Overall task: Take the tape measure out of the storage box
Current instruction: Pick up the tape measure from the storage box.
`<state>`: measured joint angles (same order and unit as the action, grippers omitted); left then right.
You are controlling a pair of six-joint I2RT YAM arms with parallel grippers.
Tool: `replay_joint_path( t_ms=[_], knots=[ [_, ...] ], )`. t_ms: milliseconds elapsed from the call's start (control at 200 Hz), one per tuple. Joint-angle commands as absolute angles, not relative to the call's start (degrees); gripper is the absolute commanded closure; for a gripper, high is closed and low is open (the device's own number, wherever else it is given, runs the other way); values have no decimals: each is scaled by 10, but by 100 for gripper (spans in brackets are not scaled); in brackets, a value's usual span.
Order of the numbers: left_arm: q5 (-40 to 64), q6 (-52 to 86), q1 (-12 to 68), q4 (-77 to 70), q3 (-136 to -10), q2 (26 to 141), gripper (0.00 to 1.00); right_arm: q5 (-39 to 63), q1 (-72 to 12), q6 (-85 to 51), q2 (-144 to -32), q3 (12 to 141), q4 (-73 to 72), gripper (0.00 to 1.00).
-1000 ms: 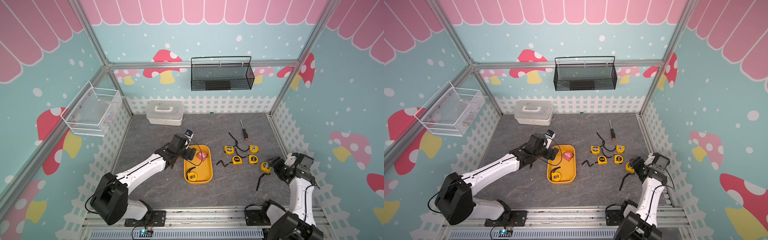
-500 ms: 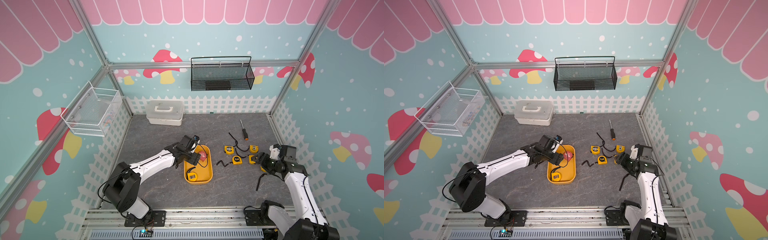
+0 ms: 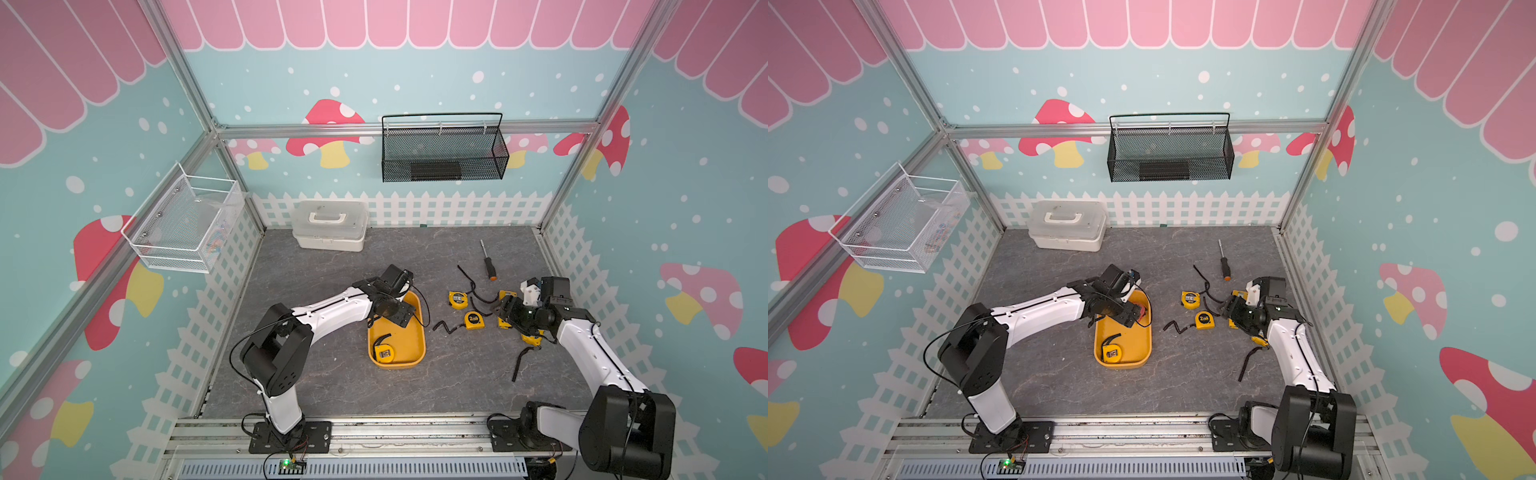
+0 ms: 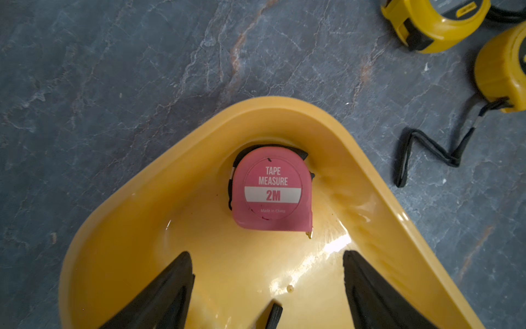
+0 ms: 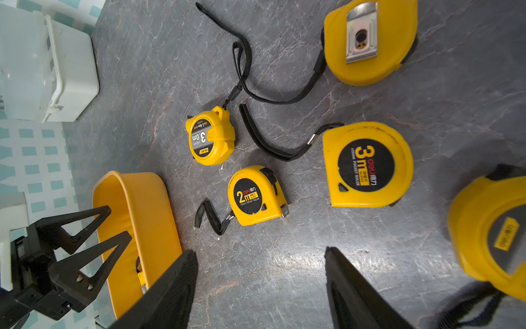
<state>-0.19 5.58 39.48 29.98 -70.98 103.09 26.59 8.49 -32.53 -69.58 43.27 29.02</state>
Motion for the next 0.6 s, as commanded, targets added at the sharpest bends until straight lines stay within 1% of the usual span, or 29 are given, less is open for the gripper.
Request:
replay_joint_path(
  t_ms=[0, 595],
  knots=[
    [1, 60, 401, 324, -739, 1055, 16, 281, 79, -320, -703, 441, 267, 28],
    [-17, 27, 402, 354, -804, 1132, 17, 300, 76, -319, -734, 438, 250, 28]
  ],
)
